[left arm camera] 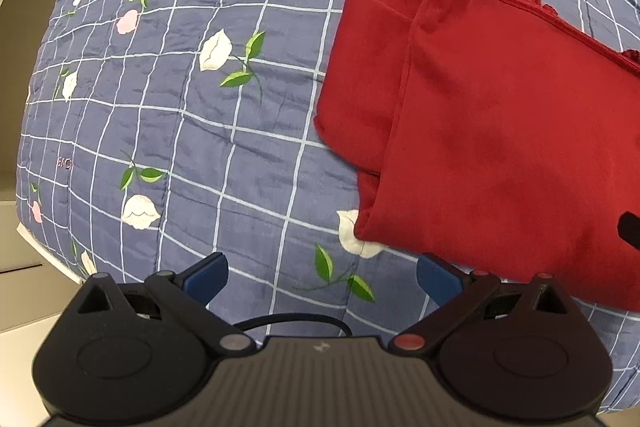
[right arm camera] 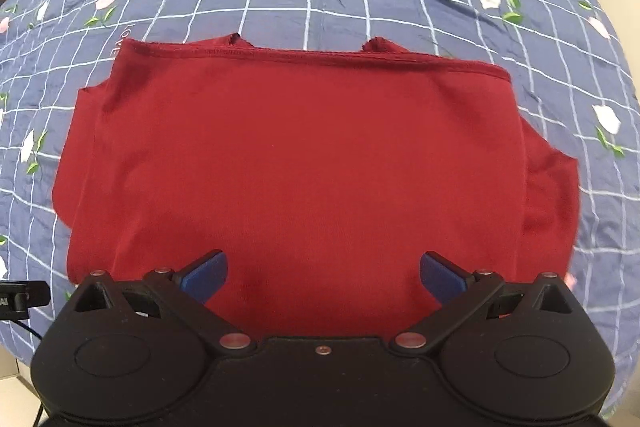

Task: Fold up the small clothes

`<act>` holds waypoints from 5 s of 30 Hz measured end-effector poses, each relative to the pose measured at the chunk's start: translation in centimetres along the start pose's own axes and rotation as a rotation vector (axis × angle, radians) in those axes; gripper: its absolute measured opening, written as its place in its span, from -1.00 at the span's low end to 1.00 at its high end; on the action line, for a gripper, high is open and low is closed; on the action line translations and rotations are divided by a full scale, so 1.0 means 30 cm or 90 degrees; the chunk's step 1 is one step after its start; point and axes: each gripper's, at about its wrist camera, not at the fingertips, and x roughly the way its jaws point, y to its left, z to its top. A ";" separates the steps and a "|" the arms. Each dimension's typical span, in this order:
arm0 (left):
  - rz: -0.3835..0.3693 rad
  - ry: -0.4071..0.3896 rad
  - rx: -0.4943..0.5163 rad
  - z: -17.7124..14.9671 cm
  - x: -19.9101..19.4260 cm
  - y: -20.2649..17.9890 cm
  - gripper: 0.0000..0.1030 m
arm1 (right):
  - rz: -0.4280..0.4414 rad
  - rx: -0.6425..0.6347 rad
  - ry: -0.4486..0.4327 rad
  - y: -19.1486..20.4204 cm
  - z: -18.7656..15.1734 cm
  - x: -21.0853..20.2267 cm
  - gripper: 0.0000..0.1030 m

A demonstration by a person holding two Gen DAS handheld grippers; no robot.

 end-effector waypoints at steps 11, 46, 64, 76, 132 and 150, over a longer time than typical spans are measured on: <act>0.000 0.009 -0.009 0.053 0.051 -0.001 0.99 | -0.012 -0.035 0.046 0.006 -0.040 0.207 0.99; -0.215 -0.020 -0.044 0.075 0.284 0.012 0.56 | -0.012 -0.139 -0.031 0.041 -0.147 0.189 0.99; -0.206 -0.002 -0.065 0.078 0.305 0.036 0.68 | -0.033 -0.179 -0.033 0.067 -0.168 0.194 0.99; -0.188 -0.020 -0.056 0.151 0.293 0.045 0.78 | -0.024 -0.164 0.006 0.008 -0.227 0.162 0.99; -0.161 -0.296 0.169 -0.084 -0.326 -0.520 -0.75 | -0.105 -0.010 0.182 -0.585 -0.688 0.093 0.99; -0.116 -0.231 0.362 -0.325 -0.246 -1.123 -0.56 | -0.090 0.100 0.221 -1.149 -0.892 0.092 0.99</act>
